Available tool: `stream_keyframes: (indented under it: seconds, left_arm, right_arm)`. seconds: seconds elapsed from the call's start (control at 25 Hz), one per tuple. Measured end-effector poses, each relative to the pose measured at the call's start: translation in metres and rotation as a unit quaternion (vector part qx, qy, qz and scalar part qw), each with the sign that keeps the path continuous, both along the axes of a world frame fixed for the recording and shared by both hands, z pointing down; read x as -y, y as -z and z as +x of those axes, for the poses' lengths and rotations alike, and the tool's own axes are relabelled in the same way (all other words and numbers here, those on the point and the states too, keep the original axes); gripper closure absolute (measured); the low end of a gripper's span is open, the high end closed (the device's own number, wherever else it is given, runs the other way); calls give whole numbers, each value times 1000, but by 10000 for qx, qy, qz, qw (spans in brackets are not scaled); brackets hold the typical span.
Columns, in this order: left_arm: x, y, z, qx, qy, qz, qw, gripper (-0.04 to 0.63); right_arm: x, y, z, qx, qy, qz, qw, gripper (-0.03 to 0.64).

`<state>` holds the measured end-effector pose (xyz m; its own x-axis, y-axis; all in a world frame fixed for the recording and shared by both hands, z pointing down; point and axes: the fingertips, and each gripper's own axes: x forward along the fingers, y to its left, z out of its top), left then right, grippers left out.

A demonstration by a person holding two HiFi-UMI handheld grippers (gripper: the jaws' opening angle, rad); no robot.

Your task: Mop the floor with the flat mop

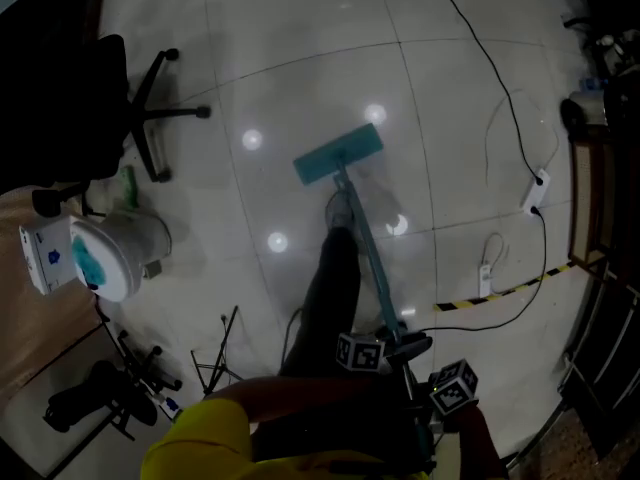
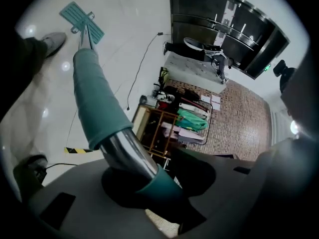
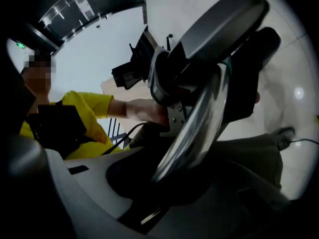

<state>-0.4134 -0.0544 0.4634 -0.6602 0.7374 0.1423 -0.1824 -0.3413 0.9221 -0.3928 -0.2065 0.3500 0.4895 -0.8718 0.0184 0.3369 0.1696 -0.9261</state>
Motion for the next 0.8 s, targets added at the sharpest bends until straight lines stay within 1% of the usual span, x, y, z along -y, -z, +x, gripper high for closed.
stream_keyframes:
  seconds: [0.04, 0.12, 0.2, 0.24, 0.28, 0.32, 0.36, 0.4, 0.44, 0.48, 0.52, 0.56, 0.6, 0.64, 0.68, 0.72, 0.8]
  left_arm:
    - [5, -2, -4, 64, 90, 10, 9999, 437]
    - [-1, -15, 4, 45, 129, -149, 9998, 430]
    - [-25, -30, 36, -138, 131, -409, 9990, 425]
    - [-42, -36, 64, -328, 239, -598, 9974, 423]
    - [-61, -43, 100, -578, 430, -840, 9939, 422]
    - [-80, -52, 140, -815, 643, -1104, 9884, 425]
    - [-97, -64, 180, -975, 793, -1333, 9831, 430]
    - [-113, -80, 216, -1015, 850, -1442, 9806, 439]
    - [-125, -99, 248, -905, 858, -1365, 9828, 443]
    - [-133, -118, 274, -730, 842, -1155, 9870, 442]
    - [-139, -136, 298, -665, 782, -993, 9897, 447]
    - [-144, -149, 316, -726, 668, -967, 9904, 449]
    - [-150, -156, 330, -808, 528, -1031, 9900, 443]
    - [-155, -158, 338, -880, 407, -1121, 9889, 442]
    - [-159, -158, 342, -950, 340, -1207, 9875, 443]
    - [-159, -156, 342, -1004, 338, -1267, 9863, 445]
    - [-143, -151, 328, -1148, 438, -1207, 9851, 445]
  right_arm:
    - [3, 1, -2, -16, 36, 36, 10000, 511]
    - [-8, -8, 11, -88, -99, 68, 9999, 525]
    - [-28, -27, 38, -228, -260, -20, 9994, 523]
    - [-41, -39, 59, -351, -338, -104, 9988, 525]
    - [-53, -54, 86, -516, -420, -198, 9976, 525]
    - [-67, -71, 117, -698, -494, -316, 9958, 523]
    - [-82, -91, 150, -854, -565, -459, 9937, 523]
    - [-97, -114, 183, -945, -670, -571, 9916, 526]
    - [-111, -136, 215, -950, -860, -567, 9901, 532]
    - [-122, -157, 244, -868, -1127, -422, 9889, 537]
    - [-130, -173, 269, -730, -1382, -232, 9874, 547]
    - [-136, -184, 289, -604, -1535, -119, 9862, 576]
    - [-140, -190, 305, -558, -1594, -101, 9856, 585]
    - [-143, -190, 316, -609, -1635, -102, 9846, 568]
    - [-146, -187, 323, -721, -1685, -79, 9830, 568]
    - [-145, -182, 324, -837, -1692, -62, 9820, 568]
    - [-126, -168, 307, -956, -1441, -101, 9849, 565]
